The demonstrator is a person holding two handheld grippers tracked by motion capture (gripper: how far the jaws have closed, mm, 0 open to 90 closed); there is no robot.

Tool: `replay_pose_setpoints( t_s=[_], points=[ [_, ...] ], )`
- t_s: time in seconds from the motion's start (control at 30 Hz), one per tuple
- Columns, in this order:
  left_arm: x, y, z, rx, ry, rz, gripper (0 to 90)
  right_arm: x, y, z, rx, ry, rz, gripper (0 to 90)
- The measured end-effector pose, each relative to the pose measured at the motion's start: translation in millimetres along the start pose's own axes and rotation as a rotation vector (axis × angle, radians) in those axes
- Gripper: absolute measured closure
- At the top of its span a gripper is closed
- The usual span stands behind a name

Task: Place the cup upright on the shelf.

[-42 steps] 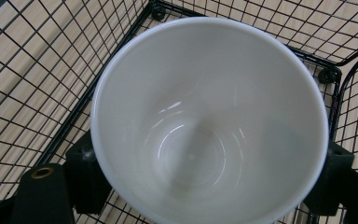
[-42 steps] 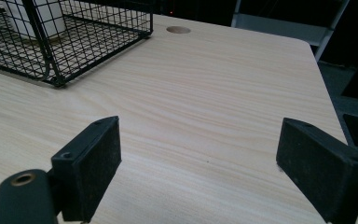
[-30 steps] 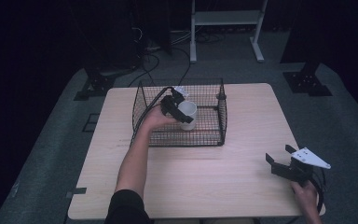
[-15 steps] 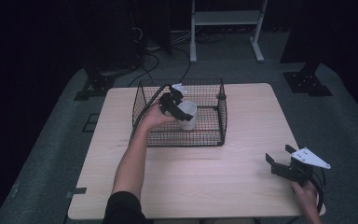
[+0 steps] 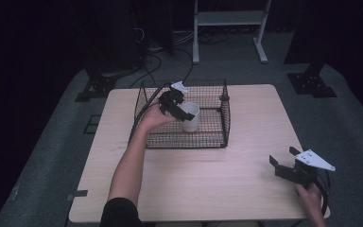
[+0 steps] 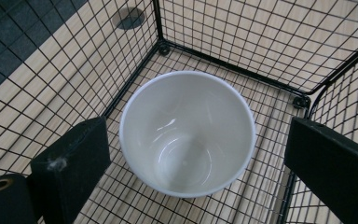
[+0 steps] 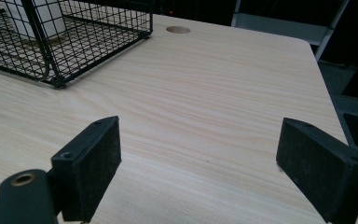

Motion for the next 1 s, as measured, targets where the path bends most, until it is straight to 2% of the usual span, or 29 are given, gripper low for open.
replay_pose_setpoints(
  t_s=[0.43, 0.63, 1.0],
  points=[
    [13.6, 6.5, 21.3, 0.037, 0.009, -0.046, 6.2, 0.3, 0.0, 0.0, 0.002, 0.002, -0.002, 13.0],
    [24.4, 8.7, 32.8, 0.073, 0.014, -0.072, 6.2, 0.4, 0.0, 0.0, 0.002, 0.003, -0.003, 13.0],
    [34.9, -7.5, 50.9, 0.112, 0.027, -0.062, 6.2, 0.5, -0.1, -0.1, 0.001, 0.003, -0.003, 13.0]
  ],
)
Point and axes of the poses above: each handheld gripper's, and its own axes: z roughly backward along the jaws, y roughly out of its top, x roughly to its right, the point moved 3 cm from there along -z, roughly forward along the jaws, and after that the axes turned 6 degrees about z, right-handed, at the moved point
